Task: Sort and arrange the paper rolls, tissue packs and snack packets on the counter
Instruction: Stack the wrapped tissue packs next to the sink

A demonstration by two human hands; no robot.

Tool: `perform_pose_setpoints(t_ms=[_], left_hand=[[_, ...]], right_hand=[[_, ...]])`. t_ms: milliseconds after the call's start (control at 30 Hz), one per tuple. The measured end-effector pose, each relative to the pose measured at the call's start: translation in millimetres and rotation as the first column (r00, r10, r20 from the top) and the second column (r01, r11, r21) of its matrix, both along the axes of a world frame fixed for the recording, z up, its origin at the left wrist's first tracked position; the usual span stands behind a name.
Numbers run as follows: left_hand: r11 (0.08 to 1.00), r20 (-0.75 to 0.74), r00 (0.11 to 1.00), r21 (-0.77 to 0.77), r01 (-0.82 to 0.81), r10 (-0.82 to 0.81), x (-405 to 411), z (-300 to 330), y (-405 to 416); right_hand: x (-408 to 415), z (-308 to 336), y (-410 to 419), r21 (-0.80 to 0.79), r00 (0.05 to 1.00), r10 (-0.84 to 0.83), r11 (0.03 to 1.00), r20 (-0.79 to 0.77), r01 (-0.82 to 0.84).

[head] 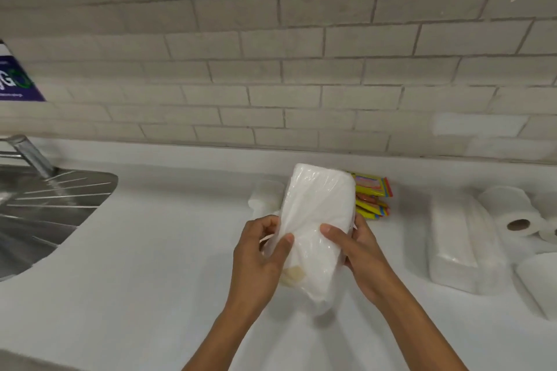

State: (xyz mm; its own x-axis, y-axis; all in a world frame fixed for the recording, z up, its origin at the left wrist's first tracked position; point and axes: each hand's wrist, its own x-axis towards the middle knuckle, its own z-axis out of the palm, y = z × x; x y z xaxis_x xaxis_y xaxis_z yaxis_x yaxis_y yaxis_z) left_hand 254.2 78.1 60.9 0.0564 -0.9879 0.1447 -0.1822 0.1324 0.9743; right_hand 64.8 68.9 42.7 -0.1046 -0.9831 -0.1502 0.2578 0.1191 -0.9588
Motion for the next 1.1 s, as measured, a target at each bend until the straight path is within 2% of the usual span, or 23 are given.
perform_pose_setpoints(t_ms=[233, 433, 600, 767, 900, 1100], left_hand=[[0.988, 0.075, 0.987, -0.074, -0.136, 0.141, 90, -11, -6], [0.968, 0.103, 0.963, 0.011, -0.252, 0.249, 143, -44, -15], [0.941, 0.141, 0.94, 0.088, -0.326, 0.312, 166, -68, -26], [0.915, 0.167, 0.918, 0.131, -0.382, 0.359, 201, -81, -50], [0.911, 0.201, 0.915, 0.157, -0.382, 0.349, 229, -93, -74], [0.947, 0.436, 0.873, 0.121, -0.298, 0.219, 298, -123, -110]], right_hand=[[67, 10, -35, -0.005, 1.0, 0.003, 1.0, 0.017, -0.003], [98, 23, -90, 0.0, 0.999, 0.043, 0.999, 0.02, -0.043], [130, 24, -142, 0.023, 0.988, 0.15, 0.989, -0.026, -0.149], [176, 10, -191, 0.12, 0.971, 0.233, 0.967, -0.049, -0.226], [219, -3, -224, 0.171, 0.964, 0.263, 0.951, -0.02, -0.256], [306, -26, -278, 0.243, 0.96, 0.279, 0.929, 0.029, -0.277]])
